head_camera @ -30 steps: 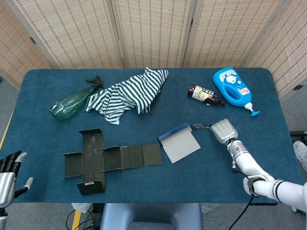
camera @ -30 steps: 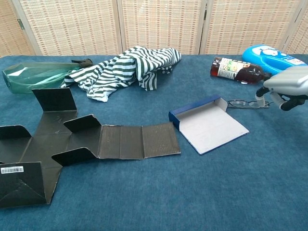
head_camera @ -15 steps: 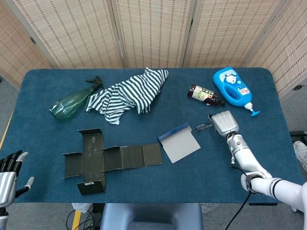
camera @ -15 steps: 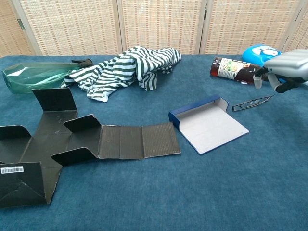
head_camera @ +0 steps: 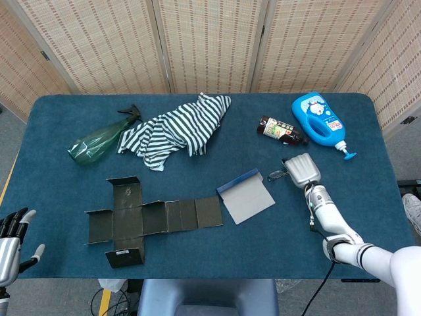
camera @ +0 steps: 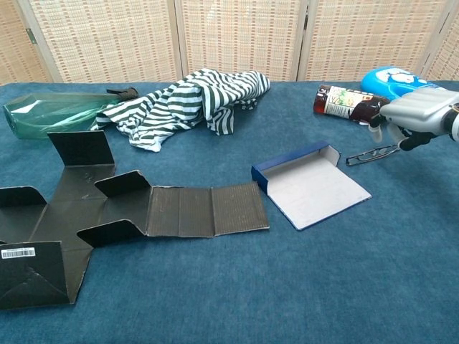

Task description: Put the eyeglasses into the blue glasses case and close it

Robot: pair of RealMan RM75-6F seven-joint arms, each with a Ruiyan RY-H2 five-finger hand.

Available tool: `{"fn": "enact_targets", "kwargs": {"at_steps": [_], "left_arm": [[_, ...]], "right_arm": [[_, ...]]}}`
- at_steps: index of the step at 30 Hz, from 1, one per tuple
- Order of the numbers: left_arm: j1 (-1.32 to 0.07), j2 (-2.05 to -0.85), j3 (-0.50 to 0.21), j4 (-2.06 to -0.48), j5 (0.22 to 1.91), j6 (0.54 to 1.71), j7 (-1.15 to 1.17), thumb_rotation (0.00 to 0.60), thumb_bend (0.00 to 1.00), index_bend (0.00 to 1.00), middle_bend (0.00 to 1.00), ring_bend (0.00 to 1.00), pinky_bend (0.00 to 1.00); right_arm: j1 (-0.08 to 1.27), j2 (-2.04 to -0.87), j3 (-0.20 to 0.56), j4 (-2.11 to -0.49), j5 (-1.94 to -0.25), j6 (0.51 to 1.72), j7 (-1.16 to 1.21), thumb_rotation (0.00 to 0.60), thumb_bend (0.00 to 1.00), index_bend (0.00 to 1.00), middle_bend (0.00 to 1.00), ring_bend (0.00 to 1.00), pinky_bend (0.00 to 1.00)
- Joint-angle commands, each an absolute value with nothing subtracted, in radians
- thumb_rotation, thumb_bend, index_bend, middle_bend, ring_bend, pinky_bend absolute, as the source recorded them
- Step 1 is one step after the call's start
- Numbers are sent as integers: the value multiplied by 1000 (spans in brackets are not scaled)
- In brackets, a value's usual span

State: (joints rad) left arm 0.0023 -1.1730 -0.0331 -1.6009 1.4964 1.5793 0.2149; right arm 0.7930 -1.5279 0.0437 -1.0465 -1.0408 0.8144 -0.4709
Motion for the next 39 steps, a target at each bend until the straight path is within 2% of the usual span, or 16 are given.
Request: {"fn": "enact_targets", "kwargs": {"at_steps": [1, 3, 6, 8, 11, 16, 31, 37, 39], "left_arm": [[3, -1173, -34, -1599, 1493, 1578, 213, 600, 319, 167, 140, 148, 188], [2, -1174, -34, -1598, 1493, 1576, 211, 600, 320, 167, 140, 148, 188], [0, -1179, -33, -1595, 1496, 1573, 209, 600, 319, 167, 140, 148, 188], [-2, -1180, -33, -1594, 1497, 1572, 207, 600, 319, 167, 140, 148, 189], [-3, -1180, -34, -1593, 1499, 1572, 207, 600, 320, 167, 140, 148, 188], [-2, -1179, -34, -1595, 1501, 1576, 207, 600, 320, 167, 140, 149, 189], [-4, -1177, -33, -1605, 1500, 1572, 222, 600, 319, 167, 140, 148, 188], [-6, -1178, -34, -1607, 1501, 1569, 223, 600, 319, 167, 140, 148, 188], [-7, -1178, -34, -1606, 1501, 1569, 223, 600, 320, 167, 140, 148, 188]], "right_arm": [[778, -1517, 60, -1072, -1064, 848, -449, 600, 15, 348, 823, 915, 924], [768, -1503, 70, -1102, -1066, 863, -439, 600, 63, 348, 801, 890, 924], [754, -1473, 81, -1160, -1067, 883, -435, 600, 197, 348, 789, 875, 924], [744, -1465, 87, -1180, -1062, 891, -429, 600, 226, 348, 792, 872, 924], [734, -1456, 96, -1201, -1044, 887, -422, 600, 172, 348, 831, 896, 930], [730, -1462, 104, -1186, -1035, 892, -440, 600, 4, 348, 897, 985, 984], [725, -1472, 133, -1182, -1011, 864, -417, 600, 0, 382, 995, 1000, 1000], [720, -1461, 132, -1190, -1025, 857, -402, 600, 0, 385, 990, 1000, 1000], [718, -1458, 131, -1195, -1034, 859, -395, 600, 0, 385, 930, 960, 970]]}}
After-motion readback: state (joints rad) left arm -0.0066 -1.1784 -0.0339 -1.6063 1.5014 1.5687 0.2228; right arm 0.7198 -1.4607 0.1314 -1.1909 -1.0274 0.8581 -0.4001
